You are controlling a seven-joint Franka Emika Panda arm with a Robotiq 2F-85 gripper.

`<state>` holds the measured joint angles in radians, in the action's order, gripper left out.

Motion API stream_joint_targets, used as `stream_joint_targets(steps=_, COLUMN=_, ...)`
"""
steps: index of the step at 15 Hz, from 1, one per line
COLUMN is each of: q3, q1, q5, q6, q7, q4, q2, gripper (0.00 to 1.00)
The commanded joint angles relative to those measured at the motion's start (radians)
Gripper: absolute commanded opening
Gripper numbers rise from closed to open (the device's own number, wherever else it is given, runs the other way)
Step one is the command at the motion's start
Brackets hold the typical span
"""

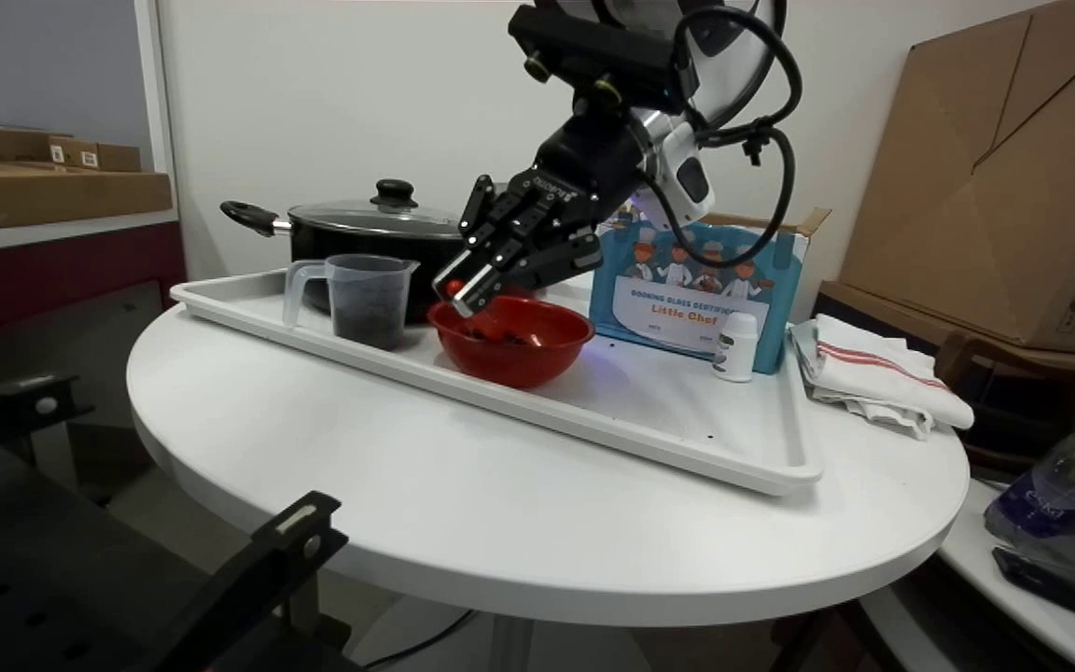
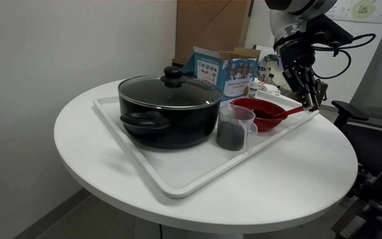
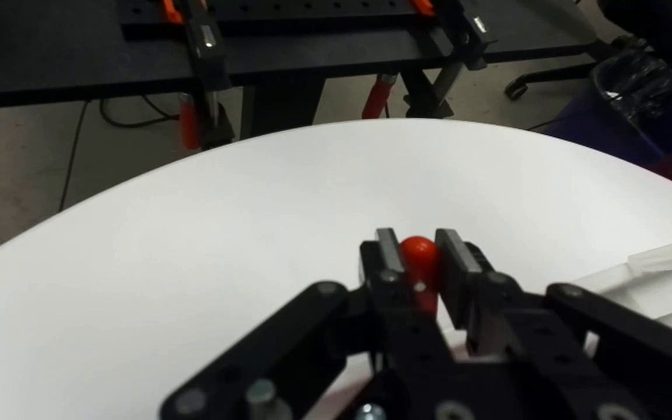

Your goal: Use the spoon to put some of the contents in the red bowl into the clear jug

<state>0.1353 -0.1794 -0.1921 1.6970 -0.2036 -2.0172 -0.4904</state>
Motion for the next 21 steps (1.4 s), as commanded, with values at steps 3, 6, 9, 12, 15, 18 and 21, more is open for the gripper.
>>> stream_joint_targets(steps=3, q3=-0.011, q1=0.049, q5=0.128, q6=0.096, q7=0.092, q4=-0.042, q2=0.033, gripper=0.10)
stream_joint_targets(steps=6, q3=-0.030, q1=0.072, q5=0.163, q6=0.120, q7=0.112, q4=-0.053, q2=0.045, gripper=0.10)
stream_joint_targets(steps=9, q3=-0.049, q1=0.089, q5=0.173, q6=0.132, q7=0.121, q4=-0.063, q2=0.061, gripper=0.10)
stream_joint_targets(steps=12, q3=-0.067, q1=0.105, q5=0.173, q6=0.143, q7=0.126, q4=-0.074, q2=0.079, gripper=0.10)
stream_joint_targets(steps=15, q3=-0.078, q1=0.116, q5=0.176, q6=0.161, q7=0.128, q4=-0.098, q2=0.102, gripper=0.10)
stream_joint_targets(steps=18, q3=-0.075, q1=0.124, q5=0.192, q6=0.196, q7=0.136, q4=-0.129, q2=0.122, gripper=0.10)
stream_joint_targets(steps=21, q3=-0.069, q1=0.127, q5=0.219, q6=0.256, q7=0.156, q4=-0.162, q2=0.138, gripper=0.09)
